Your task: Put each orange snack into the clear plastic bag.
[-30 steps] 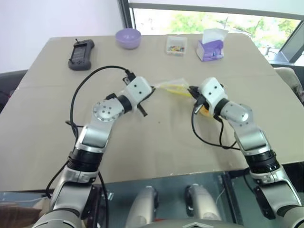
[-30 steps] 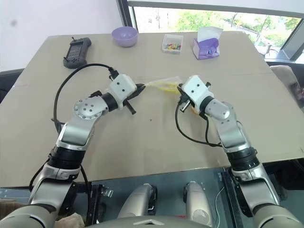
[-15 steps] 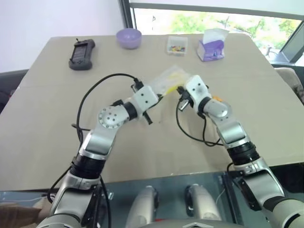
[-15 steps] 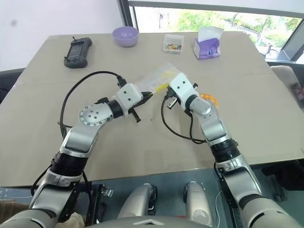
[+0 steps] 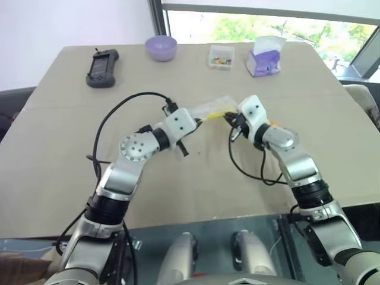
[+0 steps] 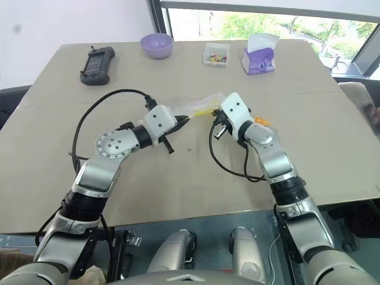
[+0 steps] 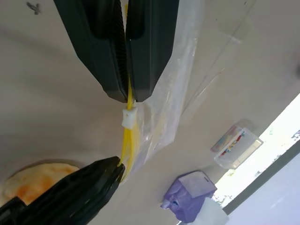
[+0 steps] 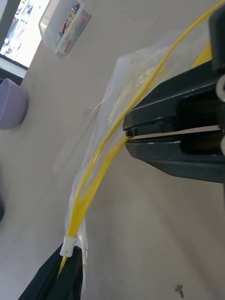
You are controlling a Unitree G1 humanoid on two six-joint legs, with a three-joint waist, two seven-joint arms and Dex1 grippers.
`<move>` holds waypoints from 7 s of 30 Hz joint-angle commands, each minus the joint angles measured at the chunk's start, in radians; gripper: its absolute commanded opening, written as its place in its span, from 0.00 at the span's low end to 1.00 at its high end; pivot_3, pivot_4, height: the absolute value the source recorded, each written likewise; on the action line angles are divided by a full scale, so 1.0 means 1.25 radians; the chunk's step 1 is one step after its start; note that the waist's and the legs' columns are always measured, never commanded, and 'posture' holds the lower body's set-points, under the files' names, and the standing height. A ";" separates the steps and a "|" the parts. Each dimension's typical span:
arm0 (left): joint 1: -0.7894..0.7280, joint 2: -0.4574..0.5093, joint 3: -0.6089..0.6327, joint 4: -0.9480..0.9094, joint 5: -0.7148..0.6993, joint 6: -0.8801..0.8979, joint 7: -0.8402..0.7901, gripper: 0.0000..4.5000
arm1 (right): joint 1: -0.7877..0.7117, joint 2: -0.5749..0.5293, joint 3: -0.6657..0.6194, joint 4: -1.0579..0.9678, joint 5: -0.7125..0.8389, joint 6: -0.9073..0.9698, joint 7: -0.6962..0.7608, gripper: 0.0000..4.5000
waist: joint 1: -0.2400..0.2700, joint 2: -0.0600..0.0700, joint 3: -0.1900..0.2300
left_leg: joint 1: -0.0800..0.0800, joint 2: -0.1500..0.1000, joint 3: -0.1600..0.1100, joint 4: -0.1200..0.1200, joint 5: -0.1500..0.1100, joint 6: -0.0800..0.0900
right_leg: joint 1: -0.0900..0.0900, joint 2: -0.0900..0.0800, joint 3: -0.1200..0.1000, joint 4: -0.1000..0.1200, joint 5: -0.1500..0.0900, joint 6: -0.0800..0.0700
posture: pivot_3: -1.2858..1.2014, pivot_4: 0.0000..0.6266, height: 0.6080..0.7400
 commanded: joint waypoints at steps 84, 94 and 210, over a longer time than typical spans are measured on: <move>0.010 -0.022 0.006 -0.040 -0.026 0.009 -0.018 0.00 | -0.067 -0.022 0.163 0.277 -0.316 -0.313 -0.233 0.38 | -0.004 0.000 0.000 | 0.000 0.000 0.001 0.000 0.000 0.000 | 0.000 0.000 0.001 0.000 0.000 0.000 | 0.52 0.24 1.00; 0.002 -0.030 0.021 -0.026 -0.020 0.045 0.018 0.00 | -0.075 -0.024 0.125 0.270 -0.326 -0.336 -0.226 0.99 | -0.004 0.000 0.000 | 0.000 0.000 0.000 0.000 0.000 0.000 | 0.000 0.000 0.001 0.000 0.000 0.000 | 0.52 0.24 1.00; -0.053 -0.049 0.082 0.117 -0.218 -0.024 -0.076 0.00 | 0.072 -0.113 -0.015 -0.105 0.012 -0.073 0.016 0.98 | 0.014 0.001 0.000 | 0.001 0.000 -0.001 0.002 0.000 0.000 | 0.002 0.000 -0.001 0.000 0.000 0.000 | 0.52 0.24 1.00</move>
